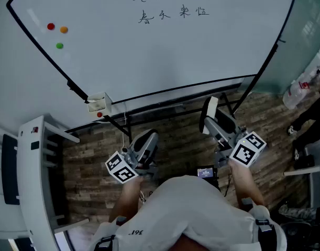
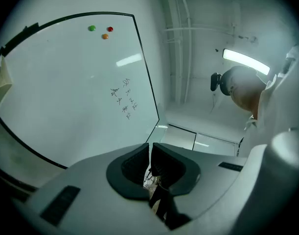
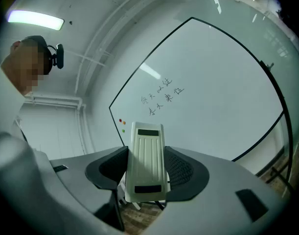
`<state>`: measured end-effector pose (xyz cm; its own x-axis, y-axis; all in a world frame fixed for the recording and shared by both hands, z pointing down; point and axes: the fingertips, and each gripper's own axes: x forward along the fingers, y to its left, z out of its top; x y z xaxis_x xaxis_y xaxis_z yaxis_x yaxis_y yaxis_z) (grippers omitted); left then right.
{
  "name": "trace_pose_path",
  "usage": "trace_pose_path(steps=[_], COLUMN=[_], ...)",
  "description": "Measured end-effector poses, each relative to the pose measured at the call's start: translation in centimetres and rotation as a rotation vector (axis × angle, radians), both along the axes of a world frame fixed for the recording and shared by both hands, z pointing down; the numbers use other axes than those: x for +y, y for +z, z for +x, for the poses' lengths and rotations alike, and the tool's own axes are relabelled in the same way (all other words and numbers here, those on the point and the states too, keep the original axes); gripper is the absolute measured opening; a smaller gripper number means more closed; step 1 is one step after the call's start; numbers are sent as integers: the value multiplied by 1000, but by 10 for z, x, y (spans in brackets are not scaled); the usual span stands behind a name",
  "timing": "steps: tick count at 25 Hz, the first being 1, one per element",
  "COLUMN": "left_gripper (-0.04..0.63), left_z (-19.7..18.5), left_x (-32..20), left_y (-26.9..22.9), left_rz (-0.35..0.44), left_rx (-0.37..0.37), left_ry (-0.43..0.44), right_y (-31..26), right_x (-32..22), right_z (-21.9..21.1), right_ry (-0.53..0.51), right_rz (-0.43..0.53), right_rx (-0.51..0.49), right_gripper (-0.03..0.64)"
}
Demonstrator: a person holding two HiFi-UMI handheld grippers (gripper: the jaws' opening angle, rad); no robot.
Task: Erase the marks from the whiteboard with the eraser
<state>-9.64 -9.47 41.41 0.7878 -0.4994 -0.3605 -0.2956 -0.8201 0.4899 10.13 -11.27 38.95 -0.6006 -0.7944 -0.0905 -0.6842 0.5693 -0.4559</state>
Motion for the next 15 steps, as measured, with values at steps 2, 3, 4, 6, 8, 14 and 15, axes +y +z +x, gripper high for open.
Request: trace_pose_path(steps=[2, 3, 4, 6, 8, 14, 15], left_gripper=[14, 14, 14, 14, 14, 14, 14], left_z=[1, 2, 3, 4, 7, 18, 19], left_x=[0, -1, -1, -2, -3, -3, -3], left_y=[1, 1, 1, 2, 3, 1, 1], left_rz=[-2, -3, -3, -4, -5, 5, 5], left_rx=[-1, -1, -1, -4, -11, -23, -24], left_ry=[1, 1, 1, 1, 1, 15, 16], right_y=[1, 1, 2, 2, 4, 5, 5], right_x=[0, -1, -1, -2, -2, -1, -1], right_z=[0, 0, -1, -1, -2, -1, -1], right_ry=[-2, -4, -5, -6, -7, -6, -5], right_rz=[-3, -4, -5, -6, -8, -8, -7], right_rx=[2, 3, 3, 5, 9, 17, 17], right_gripper=[255, 255, 255, 255, 255, 255, 255])
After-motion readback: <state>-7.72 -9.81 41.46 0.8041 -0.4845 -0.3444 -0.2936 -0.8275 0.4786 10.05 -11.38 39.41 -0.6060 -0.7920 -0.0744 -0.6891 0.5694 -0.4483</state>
